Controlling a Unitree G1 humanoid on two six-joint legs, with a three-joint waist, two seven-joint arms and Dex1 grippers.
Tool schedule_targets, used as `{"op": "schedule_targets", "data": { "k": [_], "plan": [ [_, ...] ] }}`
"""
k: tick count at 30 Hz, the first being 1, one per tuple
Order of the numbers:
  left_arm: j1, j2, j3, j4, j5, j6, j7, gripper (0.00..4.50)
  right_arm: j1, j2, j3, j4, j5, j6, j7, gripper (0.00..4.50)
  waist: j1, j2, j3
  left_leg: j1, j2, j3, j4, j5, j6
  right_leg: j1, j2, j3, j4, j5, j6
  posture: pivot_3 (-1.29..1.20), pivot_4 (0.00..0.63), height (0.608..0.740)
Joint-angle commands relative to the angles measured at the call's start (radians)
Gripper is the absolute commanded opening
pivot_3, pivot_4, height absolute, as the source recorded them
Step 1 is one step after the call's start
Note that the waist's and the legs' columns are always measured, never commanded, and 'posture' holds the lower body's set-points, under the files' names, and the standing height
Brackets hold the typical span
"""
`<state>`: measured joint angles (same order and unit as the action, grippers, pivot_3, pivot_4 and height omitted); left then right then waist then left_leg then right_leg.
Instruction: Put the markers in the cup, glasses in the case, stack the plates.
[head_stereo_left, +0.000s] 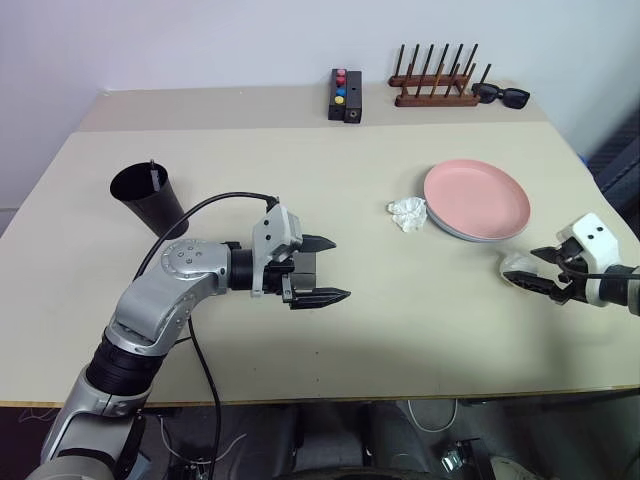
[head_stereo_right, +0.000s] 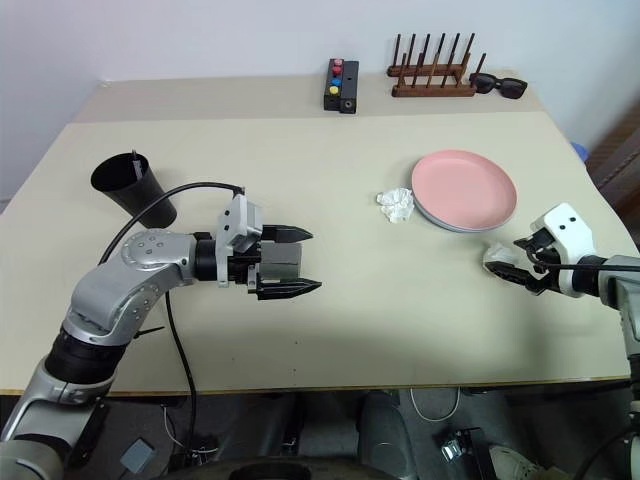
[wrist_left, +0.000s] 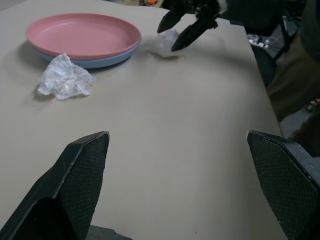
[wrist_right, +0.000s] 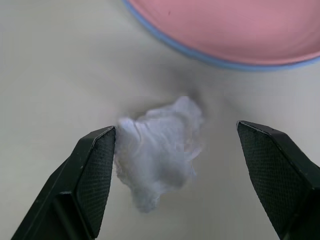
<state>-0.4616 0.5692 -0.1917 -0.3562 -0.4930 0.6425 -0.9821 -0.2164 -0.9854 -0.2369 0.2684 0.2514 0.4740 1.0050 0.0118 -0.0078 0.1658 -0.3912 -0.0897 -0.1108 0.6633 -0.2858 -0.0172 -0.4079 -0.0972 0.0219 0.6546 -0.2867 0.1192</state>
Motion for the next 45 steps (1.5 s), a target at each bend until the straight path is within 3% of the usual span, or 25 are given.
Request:
{"op": "schedule_targets", "data": {
  "k": [1,7,9,15,22,28,45],
  "plan": [
    [-0.008,0.008,0.012,-0.029,-0.011,-0.014,-0.008,4.5,0.0,-0.001,-0.004,0.012,-0.003,-0.023,-0.002,3.89,0.0,0.0,0.0,0.0,0.0,0.0,0.0,0.0,0.0,0.0,0.0,0.0,0.0,0.0,0.0,0.0,0.15,0.74],
    [-0.009,0.004,0.005,-0.02,0.004,-0.021,-0.002,4.5,0.003,0.009,-0.002,0.006,0.003,-0.016,-0.008,3.89,0.0,0.0,0.0,0.0,0.0,0.0,0.0,0.0,0.0,0.0,0.0,0.0,0.0,0.0,0.0,0.0,0.15,0.74],
    [-0.011,0.0,0.003,-0.02,0.006,-0.02,0.003,4.5,0.001,0.011,-0.004,-0.002,0.007,-0.01,-0.012,3.1,0.0,0.0,0.0,0.0,0.0,0.0,0.0,0.0,0.0,0.0,0.0,0.0,0.0,0.0,0.0,0.0,0.15,0.74],
    [-0.012,-0.006,-0.002,-0.015,0.015,-0.023,0.007,4.5,0.0,0.012,-0.006,-0.027,0.009,0.001,-0.021,0.09,0.0,0.0,0.0,0.0,0.0,0.0,0.0,0.0,0.0,0.0,0.0,0.0,0.0,0.0,0.0,0.0,0.15,0.74],
    [-0.017,-0.01,-0.001,-0.012,0.016,-0.023,0.002,4.5,-0.007,0.004,-0.031,-0.102,0.035,0.029,-0.03,0.09,0.0,0.0,0.0,0.0,0.0,0.0,0.0,0.0,0.0,0.0,0.0,0.0,0.0,0.0,0.0,0.0,0.15,0.74],
    [-0.065,-0.055,0.027,0.055,0.058,-0.043,0.091,4.5,-0.149,0.024,-0.006,-0.09,0.057,0.028,-0.045,0.09,0.0,0.0,0.0,0.0,0.0,0.0,0.0,0.0,0.0,0.0,0.0,0.0,0.0,0.0,0.0,0.0,0.15,0.74],
    [-0.069,-0.084,0.027,0.06,0.106,-0.033,0.201,4.5,-0.483,0.168,0.183,0.373,-0.101,-0.245,-0.042,0.09,-0.004,0.0,0.0,0.0,0.0,0.0,0.0,0.001,-0.001,-0.001,0.0,0.0,-0.001,0.001,0.001,0.0,0.15,0.74]
  ]
}}
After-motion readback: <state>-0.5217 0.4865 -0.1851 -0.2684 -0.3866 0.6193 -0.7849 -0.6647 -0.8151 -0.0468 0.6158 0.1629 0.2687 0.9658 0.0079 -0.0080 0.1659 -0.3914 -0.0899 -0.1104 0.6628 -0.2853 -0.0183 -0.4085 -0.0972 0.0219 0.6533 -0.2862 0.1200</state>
